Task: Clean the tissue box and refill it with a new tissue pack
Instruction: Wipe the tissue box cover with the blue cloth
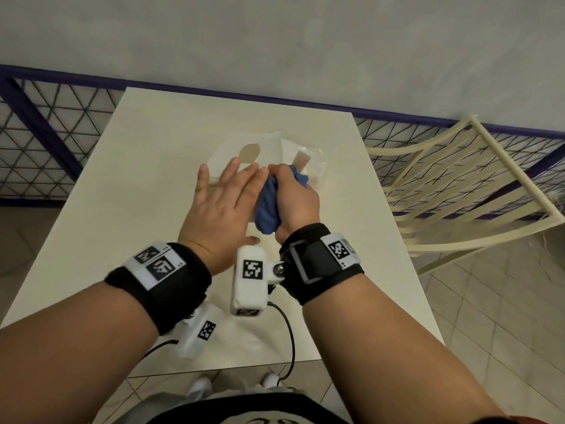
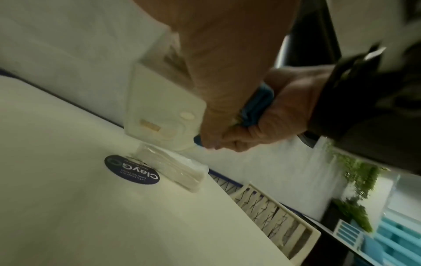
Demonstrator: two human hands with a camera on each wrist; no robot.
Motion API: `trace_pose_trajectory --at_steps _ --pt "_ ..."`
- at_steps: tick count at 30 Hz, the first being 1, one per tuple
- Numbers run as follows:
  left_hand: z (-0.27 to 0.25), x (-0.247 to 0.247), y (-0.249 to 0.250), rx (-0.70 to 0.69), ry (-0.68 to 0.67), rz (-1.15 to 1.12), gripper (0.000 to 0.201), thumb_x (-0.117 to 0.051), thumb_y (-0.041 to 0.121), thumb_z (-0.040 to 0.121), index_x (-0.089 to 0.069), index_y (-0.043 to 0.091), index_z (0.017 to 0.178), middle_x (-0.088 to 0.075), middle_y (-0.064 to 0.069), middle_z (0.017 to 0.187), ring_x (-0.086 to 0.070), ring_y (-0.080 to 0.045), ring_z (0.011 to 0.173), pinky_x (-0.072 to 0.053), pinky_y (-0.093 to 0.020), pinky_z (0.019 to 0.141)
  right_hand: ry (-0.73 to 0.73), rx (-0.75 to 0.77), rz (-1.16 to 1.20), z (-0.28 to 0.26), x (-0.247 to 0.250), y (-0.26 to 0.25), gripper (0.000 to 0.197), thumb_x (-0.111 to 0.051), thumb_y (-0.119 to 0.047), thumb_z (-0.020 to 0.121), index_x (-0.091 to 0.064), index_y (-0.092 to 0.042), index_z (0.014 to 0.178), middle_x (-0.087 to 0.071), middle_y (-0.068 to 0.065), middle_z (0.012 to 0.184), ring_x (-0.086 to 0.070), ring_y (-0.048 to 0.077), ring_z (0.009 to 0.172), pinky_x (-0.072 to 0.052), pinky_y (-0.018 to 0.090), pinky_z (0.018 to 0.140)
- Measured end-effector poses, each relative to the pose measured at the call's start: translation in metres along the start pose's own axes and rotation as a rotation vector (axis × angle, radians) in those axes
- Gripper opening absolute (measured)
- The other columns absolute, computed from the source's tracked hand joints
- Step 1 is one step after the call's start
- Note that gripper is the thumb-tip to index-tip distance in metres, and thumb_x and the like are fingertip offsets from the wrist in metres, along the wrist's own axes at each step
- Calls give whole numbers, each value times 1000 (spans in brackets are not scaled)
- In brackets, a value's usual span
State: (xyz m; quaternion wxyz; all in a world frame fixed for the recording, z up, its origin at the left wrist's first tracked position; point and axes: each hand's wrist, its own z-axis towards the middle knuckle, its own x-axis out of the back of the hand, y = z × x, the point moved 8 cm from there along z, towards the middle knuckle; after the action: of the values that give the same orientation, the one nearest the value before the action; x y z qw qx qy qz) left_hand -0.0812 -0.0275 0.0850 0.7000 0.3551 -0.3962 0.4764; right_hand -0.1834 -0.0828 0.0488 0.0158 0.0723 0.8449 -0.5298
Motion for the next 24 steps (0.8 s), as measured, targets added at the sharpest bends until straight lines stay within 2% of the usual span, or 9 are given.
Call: trace_pose_trajectory --at_steps 4,6,8,11,13,15,17,19,24 --pt "9 8 -18 169 144 -55 86 -70 2 66 -30 4 142 -45 -20 129 -41 -37 127 -9 -69 105 -39 84 -61 -10 -15 -3 59 -65 -65 59 -66 -22 99 -70 3 94 -68 23 89 -52 45 93" --pt "8 14 -33 269 140 -140 82 -70 -1 63 -39 6 139 -42 -17 128 -44 -36 122 -10 -70 107 -62 104 -59 -13 -9 -10 44 -57 -66 73 -62 -26 91 -63 -1 86 -61 21 82 -48 41 87" --pt "3 16 -50 394 110 -270 76 -68 2 65 -43 12 136 -40 -13 132 -43 -35 121 -26 -67 106 -17 110 -53 -13 10 -21 24 -46 -55 91 -55 -35 82 -60 -8 87 -59 16 88 -46 34 86" --pt "-6 23 -66 501 113 -337 68 -66 12 69 -40 23 130 -38 -4 133 -45 -39 121 -51 -51 79 87 232 -59 -18 29 -53 29 -41 -51 95 -57 -27 88 -59 -6 87 -56 10 85 -44 32 79" --pt "-5 25 -68 534 114 -362 64 -67 13 70 -40 24 127 -41 -2 129 -52 -34 115 -51 -44 74 87 348 -183 -26 13 -64 44 -41 -54 92 -59 -17 108 -62 2 99 -58 18 94 -45 36 87" --pt "1 22 -66 534 121 -469 61 -70 17 69 -41 23 123 -47 -4 123 -56 -27 102 -51 -41 77 -19 493 -469 -37 -22 -64 55 -37 -60 89 -52 -21 125 -54 9 128 -46 29 122 -34 48 107" --pt "4 21 -61 486 132 -636 59 -73 28 64 -41 31 114 -53 -5 116 -59 -24 97 -52 -42 81 -136 576 -798 -44 -51 -50 60 -32 -60 91 -33 -31 143 -23 6 156 -12 28 146 -8 54 117" --pt "0 24 -63 457 147 -672 62 -79 26 60 -39 39 106 -55 -3 113 -59 -18 95 -53 -41 80 -113 611 -906 -34 -46 -53 58 -33 -56 95 -19 -38 149 -3 -3 162 5 21 149 3 58 114" --pt "-17 34 -69 439 139 -712 71 -85 18 60 -38 51 102 -50 12 111 -51 8 96 -47 -27 76 128 450 -816 37 24 -75 57 -35 -52 96 -24 -34 149 -20 -1 158 -19 23 146 -10 61 115"
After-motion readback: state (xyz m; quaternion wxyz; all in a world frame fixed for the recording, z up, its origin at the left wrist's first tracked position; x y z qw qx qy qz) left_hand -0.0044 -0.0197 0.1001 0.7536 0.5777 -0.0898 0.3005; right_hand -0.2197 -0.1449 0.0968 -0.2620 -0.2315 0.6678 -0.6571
